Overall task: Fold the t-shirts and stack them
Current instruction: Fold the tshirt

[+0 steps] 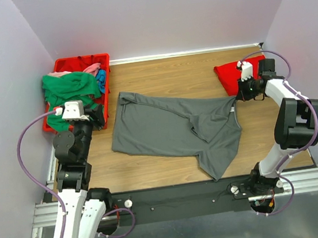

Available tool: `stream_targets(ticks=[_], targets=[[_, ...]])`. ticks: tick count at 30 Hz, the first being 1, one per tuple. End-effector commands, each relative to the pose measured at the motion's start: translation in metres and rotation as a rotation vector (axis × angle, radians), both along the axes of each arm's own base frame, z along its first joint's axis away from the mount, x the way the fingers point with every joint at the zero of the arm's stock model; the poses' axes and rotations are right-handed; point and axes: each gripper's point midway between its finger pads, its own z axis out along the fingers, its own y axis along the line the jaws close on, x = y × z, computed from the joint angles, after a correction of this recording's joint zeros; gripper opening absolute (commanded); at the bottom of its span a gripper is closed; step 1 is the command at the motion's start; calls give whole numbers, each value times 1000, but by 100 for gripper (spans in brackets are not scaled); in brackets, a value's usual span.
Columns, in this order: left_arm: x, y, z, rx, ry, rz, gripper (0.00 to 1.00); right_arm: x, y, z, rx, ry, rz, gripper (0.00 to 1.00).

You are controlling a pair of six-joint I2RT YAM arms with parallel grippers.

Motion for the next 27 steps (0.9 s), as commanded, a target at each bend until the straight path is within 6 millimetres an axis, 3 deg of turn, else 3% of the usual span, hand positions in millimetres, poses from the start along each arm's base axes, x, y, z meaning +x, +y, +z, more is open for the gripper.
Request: stream_targets(ticks=[1,24,27], targets=[[1,-4,-8,6,19,-24,54,22,-13,33,-57,-112,-1,1],[14,-17,-34,-3,109,-85,59,75,-20,81,-97,-238,-3,1],[16,-20,-38,-9,124,-99,61,79,-27,84,-118,-239,-33,5]])
